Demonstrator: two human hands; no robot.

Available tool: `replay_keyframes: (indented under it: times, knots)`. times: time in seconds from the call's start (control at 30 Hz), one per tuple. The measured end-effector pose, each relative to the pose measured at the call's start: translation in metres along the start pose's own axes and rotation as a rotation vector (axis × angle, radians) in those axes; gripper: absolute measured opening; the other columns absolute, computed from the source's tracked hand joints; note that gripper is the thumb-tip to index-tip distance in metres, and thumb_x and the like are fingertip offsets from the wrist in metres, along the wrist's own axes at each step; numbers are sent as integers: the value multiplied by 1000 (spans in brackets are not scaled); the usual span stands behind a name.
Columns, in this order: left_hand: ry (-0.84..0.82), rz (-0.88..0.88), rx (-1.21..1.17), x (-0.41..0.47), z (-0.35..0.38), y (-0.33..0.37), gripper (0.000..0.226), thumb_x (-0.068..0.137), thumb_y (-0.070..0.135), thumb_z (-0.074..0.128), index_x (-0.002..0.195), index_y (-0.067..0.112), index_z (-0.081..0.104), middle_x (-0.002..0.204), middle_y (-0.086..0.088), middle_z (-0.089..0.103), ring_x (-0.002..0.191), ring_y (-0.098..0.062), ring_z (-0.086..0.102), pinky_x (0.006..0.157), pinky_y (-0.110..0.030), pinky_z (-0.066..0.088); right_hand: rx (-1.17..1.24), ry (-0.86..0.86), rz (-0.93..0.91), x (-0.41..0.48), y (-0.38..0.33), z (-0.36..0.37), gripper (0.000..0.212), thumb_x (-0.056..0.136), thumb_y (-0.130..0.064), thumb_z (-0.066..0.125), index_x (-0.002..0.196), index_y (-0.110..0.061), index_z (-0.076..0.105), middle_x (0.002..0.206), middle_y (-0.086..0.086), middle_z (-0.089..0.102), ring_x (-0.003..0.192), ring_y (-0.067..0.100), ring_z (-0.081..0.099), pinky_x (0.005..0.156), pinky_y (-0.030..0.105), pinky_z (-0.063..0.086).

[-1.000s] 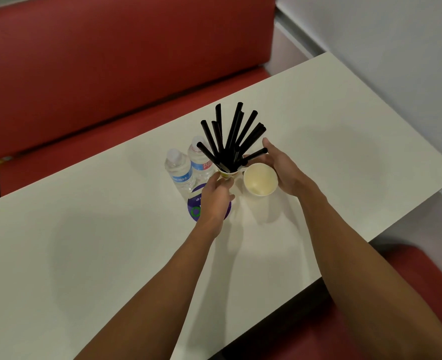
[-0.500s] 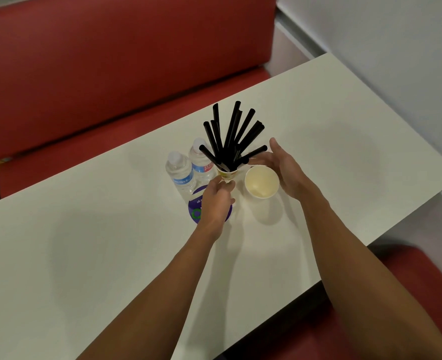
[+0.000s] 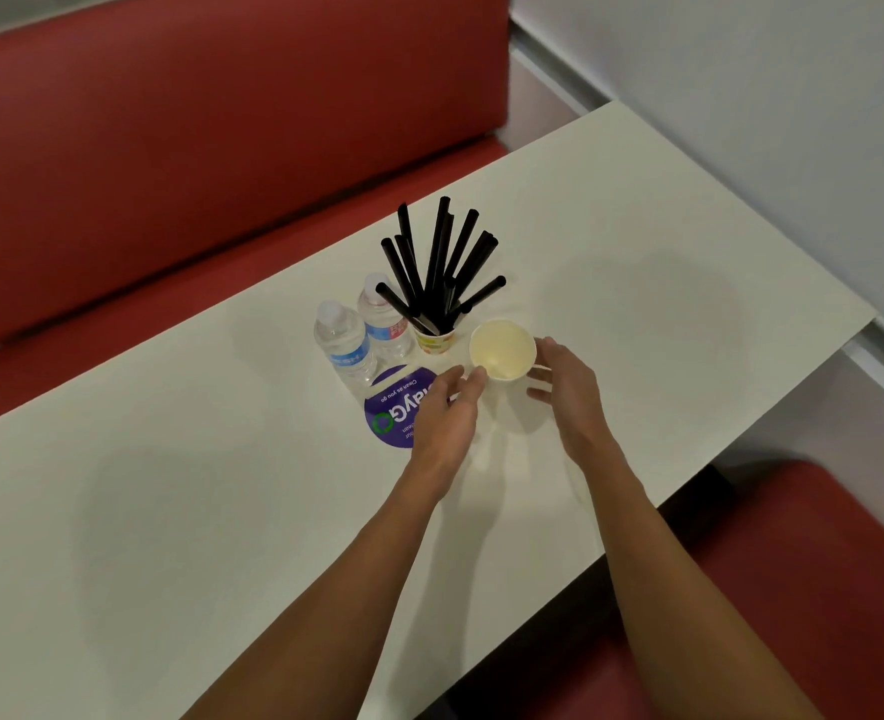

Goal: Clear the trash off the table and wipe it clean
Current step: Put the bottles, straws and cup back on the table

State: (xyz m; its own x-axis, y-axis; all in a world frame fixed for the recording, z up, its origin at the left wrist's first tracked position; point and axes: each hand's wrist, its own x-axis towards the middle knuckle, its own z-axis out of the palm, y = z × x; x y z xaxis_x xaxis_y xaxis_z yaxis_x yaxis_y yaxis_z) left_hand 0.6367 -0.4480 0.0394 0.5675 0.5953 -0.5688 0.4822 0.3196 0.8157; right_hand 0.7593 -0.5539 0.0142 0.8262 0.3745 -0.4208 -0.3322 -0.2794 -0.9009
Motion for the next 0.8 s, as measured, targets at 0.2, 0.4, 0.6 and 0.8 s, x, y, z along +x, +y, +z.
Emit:
replay_keyframes:
  times: [0.2, 0.4, 0.6, 0.8]
  knots:
    - [37, -4, 7, 0, 6, -1, 54, 99, 56, 60, 144, 26, 60, 133, 4, 68, 119, -20, 66, 102, -43, 57, 69, 10, 30, -6, 7, 13, 38, 109, -39, 44, 125, -15, 69, 119, 3, 73, 111, 20, 71, 98, 46, 59]
    - [68, 8, -36, 7, 3, 4, 9, 104, 46, 57, 102, 42, 65, 98, 11, 72, 100, -17, 71, 99, -45, 57, 107, 9, 47, -9, 2, 24, 37, 110, -37, 43, 128, -16, 68, 120, 3, 72, 113, 19, 69, 100, 45, 58]
    - [44, 5, -96, 14, 0, 7, 15, 104, 42, 58, 116, 37, 65, 110, 17, 71, 105, -9, 68, 101, -46, 58, 98, 10, 46, -9, 0, 29, 36, 109, -39, 44, 127, -18, 68, 123, 1, 72, 115, 18, 69, 101, 45, 57]
    - [35, 2, -101, 16, -3, 8, 15, 104, 44, 57, 117, 38, 65, 112, 16, 71, 109, -9, 67, 101, -45, 58, 83, -2, 57, -8, -3, 27, 37, 108, -41, 46, 129, -18, 67, 124, 1, 71, 117, 17, 68, 102, 46, 57]
